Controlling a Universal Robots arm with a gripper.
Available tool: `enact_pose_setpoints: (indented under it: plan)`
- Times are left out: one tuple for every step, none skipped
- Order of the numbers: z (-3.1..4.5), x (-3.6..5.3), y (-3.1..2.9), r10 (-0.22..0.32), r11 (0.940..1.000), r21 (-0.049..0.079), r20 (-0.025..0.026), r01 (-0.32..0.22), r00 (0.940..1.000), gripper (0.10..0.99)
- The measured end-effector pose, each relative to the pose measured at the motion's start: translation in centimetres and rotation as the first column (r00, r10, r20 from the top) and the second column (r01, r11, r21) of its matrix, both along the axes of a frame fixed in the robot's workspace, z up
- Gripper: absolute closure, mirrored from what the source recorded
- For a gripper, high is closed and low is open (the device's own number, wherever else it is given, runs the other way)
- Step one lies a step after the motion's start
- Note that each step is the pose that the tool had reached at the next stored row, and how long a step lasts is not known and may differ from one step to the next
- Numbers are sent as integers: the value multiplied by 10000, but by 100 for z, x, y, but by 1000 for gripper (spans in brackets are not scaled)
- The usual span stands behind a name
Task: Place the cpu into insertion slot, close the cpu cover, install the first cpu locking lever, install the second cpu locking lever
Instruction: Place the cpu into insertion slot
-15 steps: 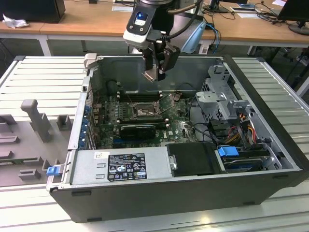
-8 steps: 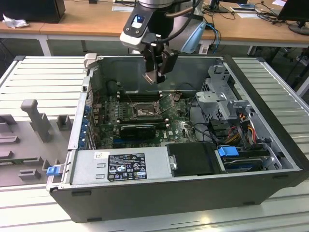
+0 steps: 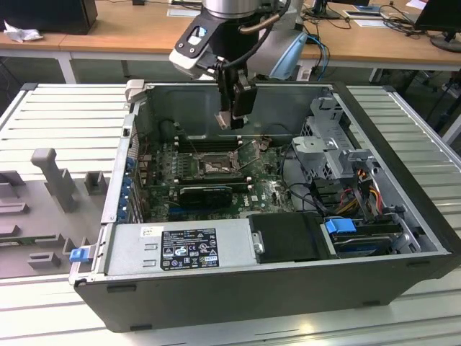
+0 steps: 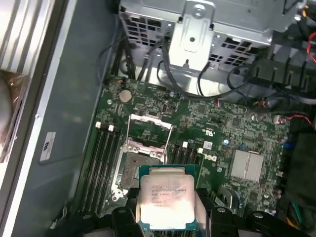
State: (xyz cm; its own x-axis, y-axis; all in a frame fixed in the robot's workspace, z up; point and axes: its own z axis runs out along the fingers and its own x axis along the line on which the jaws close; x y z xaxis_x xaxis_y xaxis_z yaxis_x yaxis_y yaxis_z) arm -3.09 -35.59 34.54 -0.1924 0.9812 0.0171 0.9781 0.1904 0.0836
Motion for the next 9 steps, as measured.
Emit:
enact_pose_setpoints:
  plan:
    - [-6,0,0,-175,9998,0,0,175,9998,557]
    - [-15,0,0,-459,9989,0,0,459,9989,557]
    - [-24,0,0,-754,9971,0,0,754,9971,557]
    - [-32,0,0,-1008,9949,0,0,1008,9949,557]
    - [-37,0,0,-1146,9934,0,0,1146,9934,557]
    - [-40,0,0,-1257,9921,0,0,1257,9921,557]
    - [-47,0,0,-1436,9896,0,0,1436,9896,557]
    - [-51,0,0,-1585,9874,0,0,1585,9874,557]
    - [-55,0,0,-1742,9847,0,0,1742,9847,557]
